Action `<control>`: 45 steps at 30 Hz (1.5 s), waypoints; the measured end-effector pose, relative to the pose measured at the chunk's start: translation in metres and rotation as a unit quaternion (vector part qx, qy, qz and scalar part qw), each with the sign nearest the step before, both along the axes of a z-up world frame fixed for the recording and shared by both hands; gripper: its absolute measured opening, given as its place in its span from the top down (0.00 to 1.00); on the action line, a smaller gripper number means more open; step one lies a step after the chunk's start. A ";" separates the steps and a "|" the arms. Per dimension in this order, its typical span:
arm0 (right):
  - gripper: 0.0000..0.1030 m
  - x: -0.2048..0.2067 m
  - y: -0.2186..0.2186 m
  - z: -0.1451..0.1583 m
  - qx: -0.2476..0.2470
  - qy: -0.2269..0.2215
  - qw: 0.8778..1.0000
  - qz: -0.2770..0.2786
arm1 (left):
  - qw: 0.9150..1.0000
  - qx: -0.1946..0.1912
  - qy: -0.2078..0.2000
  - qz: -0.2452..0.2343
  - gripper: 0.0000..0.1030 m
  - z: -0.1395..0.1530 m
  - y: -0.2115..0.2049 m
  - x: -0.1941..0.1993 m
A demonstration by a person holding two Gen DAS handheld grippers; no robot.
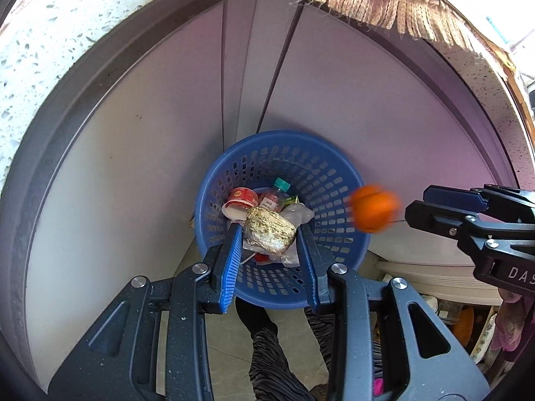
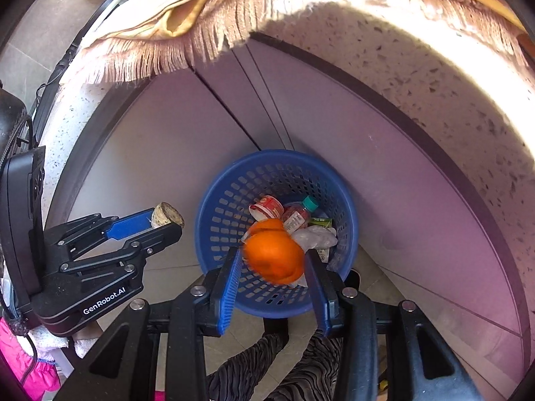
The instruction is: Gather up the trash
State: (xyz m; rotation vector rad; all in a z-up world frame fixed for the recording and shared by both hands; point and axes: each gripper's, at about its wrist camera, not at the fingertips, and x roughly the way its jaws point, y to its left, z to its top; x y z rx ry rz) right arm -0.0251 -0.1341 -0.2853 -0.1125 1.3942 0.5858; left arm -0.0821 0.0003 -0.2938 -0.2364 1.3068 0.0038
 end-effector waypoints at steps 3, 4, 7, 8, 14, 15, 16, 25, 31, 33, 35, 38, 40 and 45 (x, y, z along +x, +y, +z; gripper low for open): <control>0.60 0.001 0.001 0.001 0.001 -0.001 1.000 0.001 | 1.000 0.001 0.008 0.001 0.68 -0.002 0.000 0.001; 0.60 0.001 0.001 0.002 0.000 -0.001 1.000 0.001 | 1.000 0.001 0.010 0.000 0.68 -0.003 0.000 0.001; 0.51 0.002 0.002 0.002 -0.002 -0.001 1.000 0.001 | 1.000 0.005 0.009 0.001 0.56 -0.003 0.000 0.002; 0.47 0.002 0.001 0.003 -0.003 -0.002 1.000 0.001 | 1.000 0.007 0.007 0.003 0.48 -0.002 0.001 0.002; 0.35 0.003 -0.003 0.006 -0.005 0.001 1.000 -0.003 | 1.000 0.011 0.006 0.004 0.43 -0.002 0.003 0.002; 0.34 0.004 -0.004 0.006 -0.005 0.001 1.000 -0.003 | 1.000 0.012 0.007 0.002 0.43 -0.002 0.003 0.002; 0.33 0.004 -0.004 0.007 -0.004 0.002 1.000 -0.004 | 1.000 0.013 0.007 0.001 0.43 -0.002 0.002 0.001; 0.25 0.000 -0.006 0.020 0.006 -0.001 1.000 -0.005 | 1.000 0.020 0.005 0.000 0.43 0.006 0.001 -0.001; 0.19 -0.002 -0.006 0.033 0.018 -0.004 1.000 -0.005 | 1.000 0.025 -0.002 -0.003 0.42 0.014 0.003 -0.003; 0.18 -0.004 -0.006 0.037 0.020 -0.005 1.000 -0.004 | 1.000 0.028 -0.005 -0.005 0.42 0.017 0.003 -0.004; 0.18 -0.005 -0.006 0.041 0.022 -0.005 1.000 -0.003 | 0.999 0.031 -0.007 -0.006 0.42 0.020 0.004 -0.006; 0.18 -0.008 -0.010 0.047 0.025 -0.006 1.000 -0.002 | 0.999 0.032 -0.013 -0.003 0.42 0.026 0.005 -0.009; 0.18 -0.009 -0.012 0.051 0.027 -0.007 1.000 -0.001 | 0.999 0.030 -0.018 -0.001 0.42 0.030 0.007 -0.010; 0.16 -0.012 -0.019 0.062 0.030 -0.015 0.999 0.001 | 0.999 0.032 -0.032 0.001 0.42 0.043 0.007 -0.012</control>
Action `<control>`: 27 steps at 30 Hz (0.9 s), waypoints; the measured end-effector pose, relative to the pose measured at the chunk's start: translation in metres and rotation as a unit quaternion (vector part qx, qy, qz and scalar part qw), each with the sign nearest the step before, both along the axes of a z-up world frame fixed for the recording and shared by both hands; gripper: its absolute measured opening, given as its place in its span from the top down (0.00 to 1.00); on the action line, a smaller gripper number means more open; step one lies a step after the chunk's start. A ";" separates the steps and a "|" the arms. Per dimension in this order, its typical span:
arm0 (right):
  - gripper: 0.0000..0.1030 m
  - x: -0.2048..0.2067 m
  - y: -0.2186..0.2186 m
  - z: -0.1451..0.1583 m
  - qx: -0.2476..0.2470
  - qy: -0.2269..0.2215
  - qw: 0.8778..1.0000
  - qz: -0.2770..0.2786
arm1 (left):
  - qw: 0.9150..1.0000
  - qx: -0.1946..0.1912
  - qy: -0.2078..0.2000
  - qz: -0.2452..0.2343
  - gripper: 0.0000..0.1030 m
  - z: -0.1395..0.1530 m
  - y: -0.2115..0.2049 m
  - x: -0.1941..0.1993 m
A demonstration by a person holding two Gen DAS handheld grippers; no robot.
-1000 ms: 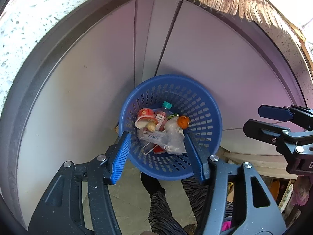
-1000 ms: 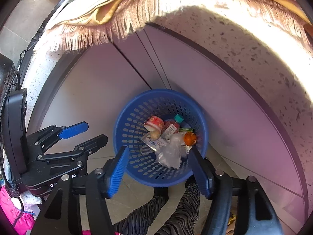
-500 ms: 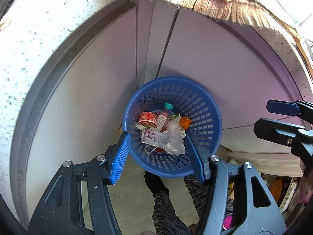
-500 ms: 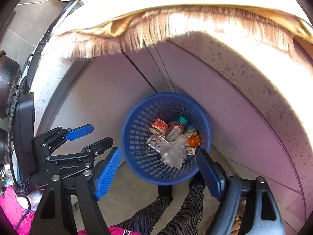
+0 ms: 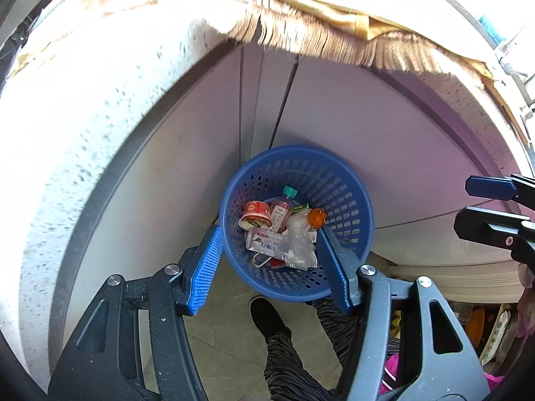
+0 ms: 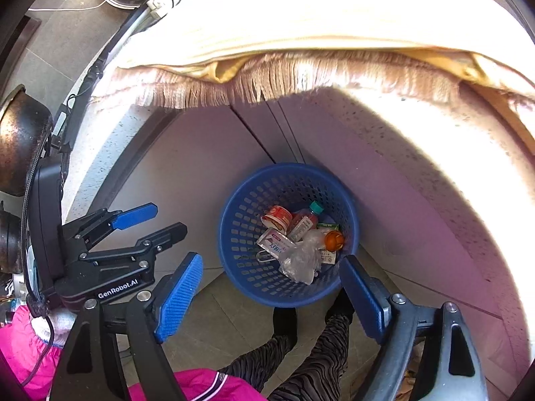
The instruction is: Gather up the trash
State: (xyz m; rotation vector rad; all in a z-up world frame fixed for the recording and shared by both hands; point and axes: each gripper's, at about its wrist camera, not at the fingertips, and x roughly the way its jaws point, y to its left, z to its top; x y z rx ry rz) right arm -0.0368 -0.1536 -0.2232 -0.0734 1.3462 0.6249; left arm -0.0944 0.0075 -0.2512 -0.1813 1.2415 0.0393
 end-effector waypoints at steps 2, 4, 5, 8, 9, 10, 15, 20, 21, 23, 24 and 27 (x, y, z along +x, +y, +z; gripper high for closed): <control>0.16 -0.001 -0.003 0.005 0.000 -0.005 1.000 0.001 | 1.000 0.001 -0.006 -0.001 0.42 0.005 -0.001 0.000; 0.16 -0.002 -0.005 0.011 0.000 -0.011 1.000 0.003 | 1.000 -0.001 -0.012 0.000 0.42 0.011 -0.001 0.001; 0.16 -0.002 -0.007 0.014 0.000 -0.015 1.000 0.004 | 1.000 -0.001 -0.015 0.000 0.42 0.014 -0.001 0.001; 0.16 -0.005 -0.010 0.026 0.004 -0.026 1.000 0.007 | 1.000 0.001 -0.027 -0.004 0.42 0.026 -0.003 0.002; 0.16 -0.005 -0.011 0.030 0.007 -0.031 0.999 0.007 | 1.000 0.001 -0.031 -0.005 0.42 0.030 -0.004 0.003; 0.16 -0.005 -0.012 0.034 0.009 -0.036 0.999 0.008 | 0.999 0.001 -0.036 -0.006 0.42 0.035 -0.004 0.003; 0.15 -0.004 -0.016 0.058 0.021 -0.064 0.998 0.008 | 0.998 -0.004 -0.065 -0.004 0.42 0.061 -0.008 0.007; 0.15 0.002 -0.023 0.084 0.036 -0.091 0.995 0.000 | 0.995 -0.001 -0.102 -0.002 0.31 0.093 -0.008 0.013; 0.15 0.003 -0.024 0.089 0.038 -0.096 0.995 -0.002 | 0.994 0.000 -0.111 -0.002 0.29 0.100 -0.009 0.014; 0.15 0.006 -0.026 0.099 0.042 -0.109 0.993 -0.006 | 0.992 0.001 -0.130 -0.001 0.25 0.111 -0.011 0.017; 0.14 0.008 -0.028 0.104 0.044 -0.115 0.992 -0.007 | 0.991 0.002 -0.137 0.001 0.25 0.117 -0.011 0.019; 0.12 0.013 -0.031 0.119 0.049 -0.134 0.990 -0.013 | 0.988 0.003 -0.157 0.004 0.24 0.136 -0.013 0.028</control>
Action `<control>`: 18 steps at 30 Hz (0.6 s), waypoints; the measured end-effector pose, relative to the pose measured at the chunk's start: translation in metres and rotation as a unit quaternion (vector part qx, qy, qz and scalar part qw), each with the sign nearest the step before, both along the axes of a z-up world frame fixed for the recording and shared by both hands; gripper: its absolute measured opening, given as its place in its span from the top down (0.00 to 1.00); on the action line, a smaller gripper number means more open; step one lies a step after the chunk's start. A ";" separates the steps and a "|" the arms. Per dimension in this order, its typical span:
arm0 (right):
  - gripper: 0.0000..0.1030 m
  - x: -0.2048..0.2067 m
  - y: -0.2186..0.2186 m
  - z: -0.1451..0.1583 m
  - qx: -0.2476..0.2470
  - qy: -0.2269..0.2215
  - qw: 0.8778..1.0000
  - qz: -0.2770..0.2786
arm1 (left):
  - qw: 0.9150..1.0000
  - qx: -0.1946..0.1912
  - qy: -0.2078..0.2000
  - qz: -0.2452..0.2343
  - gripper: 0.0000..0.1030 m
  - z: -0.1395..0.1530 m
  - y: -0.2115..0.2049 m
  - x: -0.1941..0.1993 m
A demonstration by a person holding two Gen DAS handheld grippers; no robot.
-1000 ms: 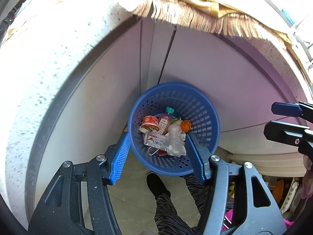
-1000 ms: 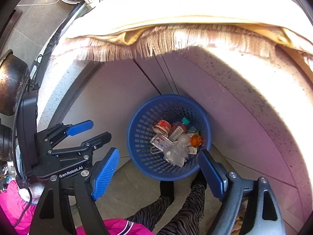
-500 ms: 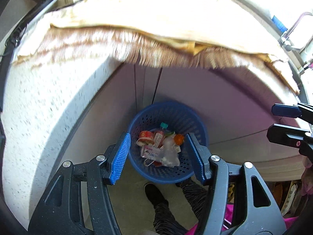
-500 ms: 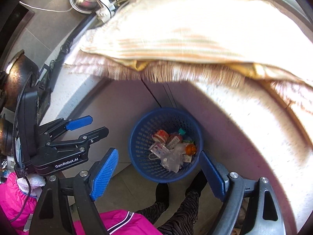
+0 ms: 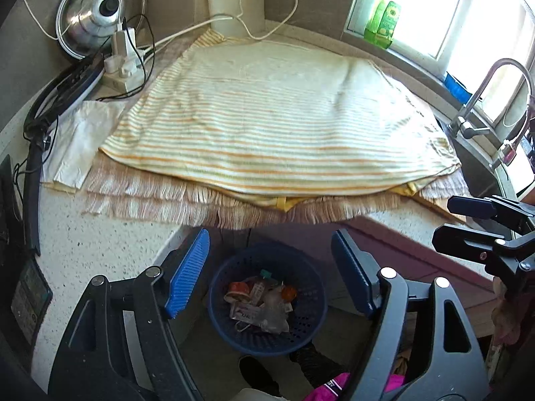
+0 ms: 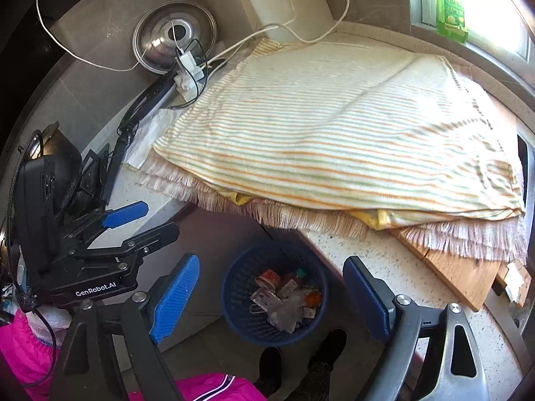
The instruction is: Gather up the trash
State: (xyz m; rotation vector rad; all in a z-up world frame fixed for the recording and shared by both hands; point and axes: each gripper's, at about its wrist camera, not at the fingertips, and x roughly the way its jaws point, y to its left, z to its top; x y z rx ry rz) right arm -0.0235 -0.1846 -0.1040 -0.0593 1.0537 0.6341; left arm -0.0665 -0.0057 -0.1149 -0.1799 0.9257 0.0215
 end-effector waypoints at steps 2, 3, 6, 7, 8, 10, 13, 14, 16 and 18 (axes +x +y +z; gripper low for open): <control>0.09 0.003 -0.002 0.010 0.000 -0.015 1.000 -0.005 | 1.000 0.003 -0.015 0.002 0.21 0.017 -0.001 0.005; 0.08 0.005 -0.003 0.015 0.001 -0.022 1.000 -0.008 | 1.000 0.004 -0.024 0.003 0.20 0.023 -0.001 0.007; 0.05 0.012 -0.007 0.030 0.004 -0.044 0.999 -0.018 | 0.999 0.011 -0.049 0.011 0.16 0.043 -0.003 0.012; 0.04 0.014 -0.009 0.035 0.005 -0.052 0.998 -0.023 | 0.998 0.011 -0.057 0.013 0.14 0.051 -0.003 0.014; 0.03 0.016 -0.012 0.040 0.007 -0.060 0.998 -0.028 | 0.998 0.011 -0.064 0.014 0.14 0.058 -0.003 0.015; 0.03 0.018 -0.015 0.050 0.014 -0.076 0.996 -0.038 | 0.997 0.012 -0.079 0.015 0.13 0.069 -0.002 0.017; 0.01 0.022 -0.019 0.062 0.015 -0.103 0.993 -0.052 | 0.995 0.017 -0.098 0.017 0.10 0.084 -0.004 0.018; 0.00 0.022 -0.020 0.065 0.014 -0.112 0.992 -0.055 | 0.994 0.018 -0.105 0.018 0.09 0.088 -0.004 0.018; 0.00 0.022 -0.021 0.072 0.010 -0.129 0.990 -0.061 | 0.993 0.020 -0.114 0.019 0.09 0.095 -0.005 0.019; 0.00 0.022 -0.023 0.077 0.006 -0.144 0.987 -0.064 | 0.992 0.022 -0.120 0.019 0.08 0.101 -0.006 0.020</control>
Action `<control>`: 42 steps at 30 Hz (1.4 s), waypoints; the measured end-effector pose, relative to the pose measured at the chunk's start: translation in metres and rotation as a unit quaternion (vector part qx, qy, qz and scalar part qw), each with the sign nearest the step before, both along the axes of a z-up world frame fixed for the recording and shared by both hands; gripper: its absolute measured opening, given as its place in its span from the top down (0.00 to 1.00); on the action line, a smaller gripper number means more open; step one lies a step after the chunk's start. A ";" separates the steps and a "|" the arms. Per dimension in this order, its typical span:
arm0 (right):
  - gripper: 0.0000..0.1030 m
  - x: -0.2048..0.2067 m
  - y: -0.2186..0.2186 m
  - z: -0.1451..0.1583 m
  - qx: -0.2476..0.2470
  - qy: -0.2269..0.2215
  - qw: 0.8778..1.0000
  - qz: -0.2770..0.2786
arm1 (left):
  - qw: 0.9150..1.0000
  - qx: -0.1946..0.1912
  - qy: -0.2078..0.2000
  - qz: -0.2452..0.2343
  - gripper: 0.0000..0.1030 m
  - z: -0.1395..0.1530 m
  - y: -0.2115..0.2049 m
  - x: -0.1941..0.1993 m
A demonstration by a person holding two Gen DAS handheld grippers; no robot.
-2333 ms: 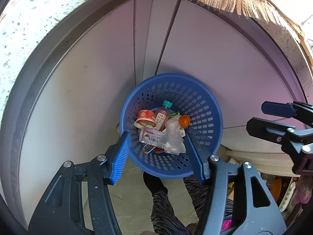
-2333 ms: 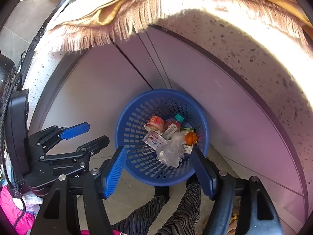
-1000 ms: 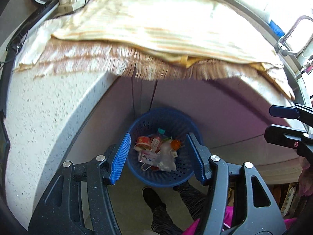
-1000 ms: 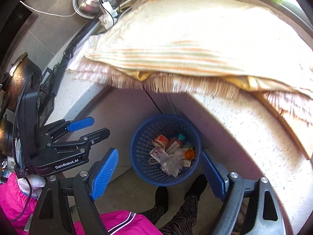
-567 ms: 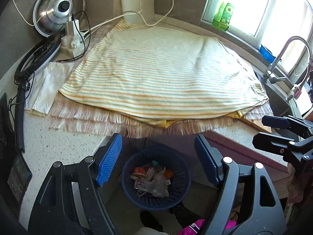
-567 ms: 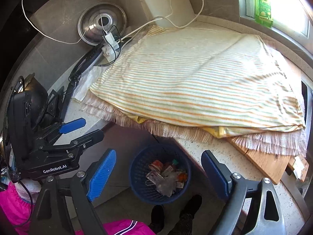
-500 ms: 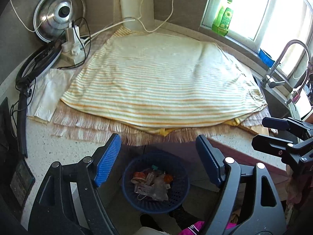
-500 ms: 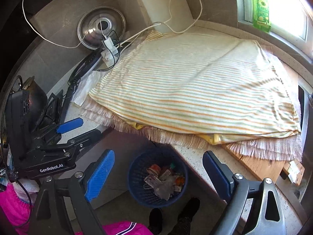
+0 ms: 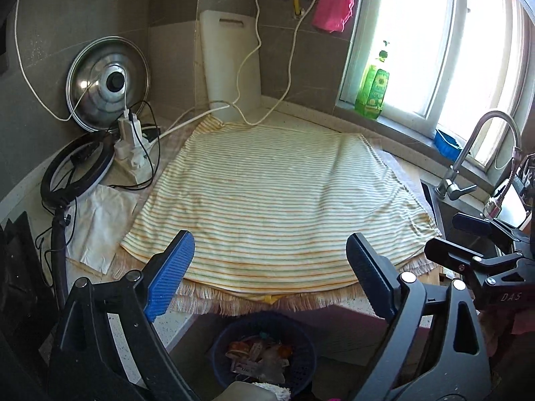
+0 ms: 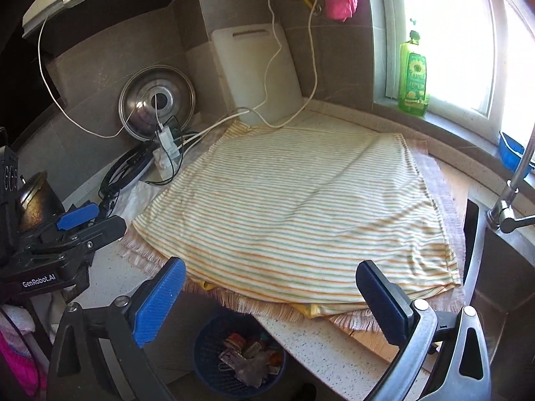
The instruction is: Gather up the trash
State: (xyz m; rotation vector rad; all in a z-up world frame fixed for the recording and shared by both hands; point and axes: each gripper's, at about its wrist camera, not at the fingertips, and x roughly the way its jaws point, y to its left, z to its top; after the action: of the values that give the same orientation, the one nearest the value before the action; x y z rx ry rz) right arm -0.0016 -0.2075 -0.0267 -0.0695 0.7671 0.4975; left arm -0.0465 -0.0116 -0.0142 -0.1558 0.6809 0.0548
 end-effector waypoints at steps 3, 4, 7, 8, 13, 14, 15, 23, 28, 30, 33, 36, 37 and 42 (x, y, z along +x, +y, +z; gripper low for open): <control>0.00 0.000 -0.003 0.006 0.000 -0.014 1.000 -0.005 | 1.000 0.001 -0.006 0.003 0.08 0.007 -0.002 0.001; 0.00 0.001 -0.004 0.009 0.003 -0.015 1.000 -0.006 | 1.000 0.003 -0.009 0.004 0.07 0.010 -0.003 0.001; 0.00 0.004 -0.007 0.014 0.015 -0.018 1.000 -0.008 | 1.000 0.014 -0.018 0.006 0.02 0.017 -0.007 0.002; 0.00 0.004 -0.008 0.016 0.019 -0.020 1.000 -0.009 | 1.000 0.017 -0.021 0.005 0.02 0.019 -0.008 0.002; 0.00 0.008 -0.012 0.026 0.037 -0.029 0.999 -0.017 | 0.999 0.023 -0.026 0.000 0.01 0.026 -0.014 0.003; 0.00 0.009 -0.013 0.027 0.040 -0.031 0.999 -0.019 | 0.999 0.026 -0.027 0.000 0.01 0.027 -0.016 0.004; 0.00 0.009 -0.014 0.028 0.043 -0.031 0.998 -0.020 | 0.999 0.028 -0.028 -0.001 0.01 0.028 -0.017 0.004; 0.00 0.015 -0.017 0.035 0.047 -0.040 0.998 -0.028 | 0.999 0.033 -0.030 -0.015 0.01 0.031 -0.022 0.009; 0.00 0.017 -0.021 0.036 0.061 -0.039 0.997 -0.032 | 0.999 0.034 -0.030 -0.019 0.01 0.032 -0.026 0.012; 0.00 0.018 -0.021 0.036 0.061 -0.038 0.997 -0.032 | 0.999 0.034 -0.028 -0.020 0.01 0.032 -0.027 0.012; 0.00 0.019 -0.021 0.035 0.060 -0.038 0.997 -0.032 | 0.999 0.033 -0.025 -0.019 0.01 0.030 -0.028 0.014; 0.00 0.019 -0.022 0.035 0.060 -0.038 0.997 -0.032 | 0.999 0.032 -0.023 -0.019 0.01 0.030 -0.029 0.014; 0.00 0.020 -0.022 0.035 0.060 -0.038 0.997 -0.032 | 0.999 0.032 -0.023 -0.019 0.01 0.030 -0.029 0.015; 0.00 0.020 -0.024 0.033 0.061 -0.034 0.997 -0.029 | 0.999 0.032 -0.023 -0.020 0.01 0.029 -0.030 0.015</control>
State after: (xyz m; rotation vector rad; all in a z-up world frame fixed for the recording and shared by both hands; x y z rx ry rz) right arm 0.0187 -0.2315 0.0068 0.0494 0.6684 0.4825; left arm -0.0311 -0.0418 0.0148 -0.0816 0.6350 0.0337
